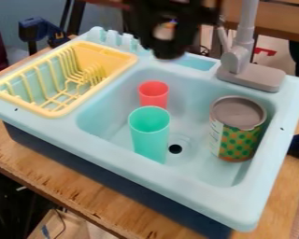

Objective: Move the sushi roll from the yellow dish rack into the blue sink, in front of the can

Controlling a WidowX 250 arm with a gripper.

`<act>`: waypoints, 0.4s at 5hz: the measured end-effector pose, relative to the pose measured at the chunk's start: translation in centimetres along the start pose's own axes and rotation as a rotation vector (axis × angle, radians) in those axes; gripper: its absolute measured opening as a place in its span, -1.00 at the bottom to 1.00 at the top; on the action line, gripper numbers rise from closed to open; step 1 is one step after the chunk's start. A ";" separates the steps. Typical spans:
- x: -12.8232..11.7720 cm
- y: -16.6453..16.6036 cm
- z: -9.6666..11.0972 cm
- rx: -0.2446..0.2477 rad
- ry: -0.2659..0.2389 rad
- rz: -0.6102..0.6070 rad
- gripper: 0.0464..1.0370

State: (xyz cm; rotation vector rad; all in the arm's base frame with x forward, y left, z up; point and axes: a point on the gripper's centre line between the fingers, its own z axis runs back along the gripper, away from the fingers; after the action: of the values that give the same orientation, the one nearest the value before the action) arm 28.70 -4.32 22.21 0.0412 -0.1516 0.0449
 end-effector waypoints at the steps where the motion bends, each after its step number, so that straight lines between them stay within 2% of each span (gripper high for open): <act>1: -1.7 -4.3 -1.3 -0.039 0.068 -0.126 0.08; 2: -3.5 -5.4 -2.5 -0.041 0.134 -0.167 0.08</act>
State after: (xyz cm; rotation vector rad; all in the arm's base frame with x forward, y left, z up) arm 25.88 -9.75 18.96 0.0099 -0.0144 -0.1221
